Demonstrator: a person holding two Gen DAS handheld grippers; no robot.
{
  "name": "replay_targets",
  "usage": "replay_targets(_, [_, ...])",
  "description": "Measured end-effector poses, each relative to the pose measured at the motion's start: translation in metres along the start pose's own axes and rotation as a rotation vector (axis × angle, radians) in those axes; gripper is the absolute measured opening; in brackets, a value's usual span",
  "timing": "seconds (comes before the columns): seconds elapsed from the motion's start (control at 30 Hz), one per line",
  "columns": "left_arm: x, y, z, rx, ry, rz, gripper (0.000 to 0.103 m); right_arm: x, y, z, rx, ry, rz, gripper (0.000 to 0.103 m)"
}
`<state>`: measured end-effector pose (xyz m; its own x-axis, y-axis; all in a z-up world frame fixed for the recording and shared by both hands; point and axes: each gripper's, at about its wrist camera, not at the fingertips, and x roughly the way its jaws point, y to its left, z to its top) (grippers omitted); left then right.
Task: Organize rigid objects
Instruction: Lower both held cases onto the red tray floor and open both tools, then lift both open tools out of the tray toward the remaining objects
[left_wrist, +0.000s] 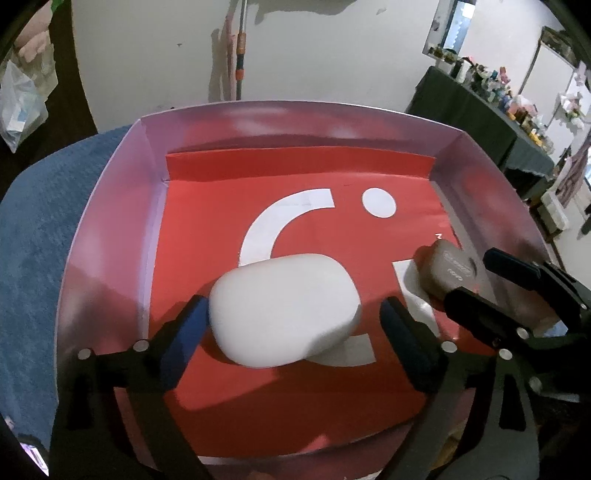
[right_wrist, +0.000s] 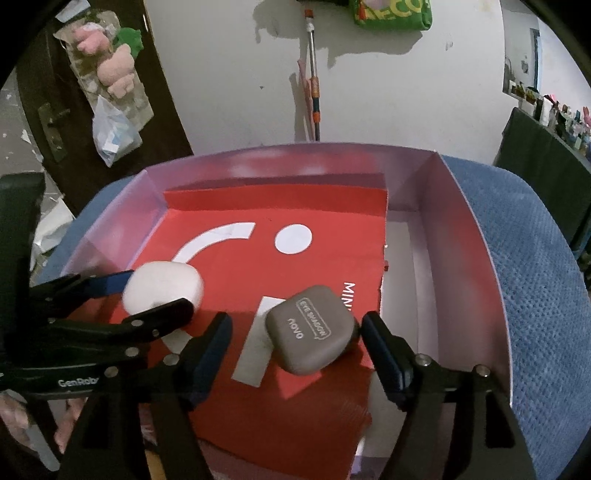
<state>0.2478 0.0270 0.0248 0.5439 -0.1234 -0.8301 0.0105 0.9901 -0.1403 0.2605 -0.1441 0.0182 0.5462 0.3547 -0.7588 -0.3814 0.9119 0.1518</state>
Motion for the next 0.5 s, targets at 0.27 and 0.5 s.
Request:
replay_targets(0.27, [-0.010, 0.000, -0.001, -0.010, -0.022, -0.048, 0.103, -0.026, 0.007, -0.003, -0.009, -0.057, 0.038, 0.082])
replay_targets(0.5, [-0.022, -0.004, -0.006, 0.002, -0.036, -0.051, 0.103, -0.049, 0.006, -0.006, -0.015, -0.123, 0.012, 0.095])
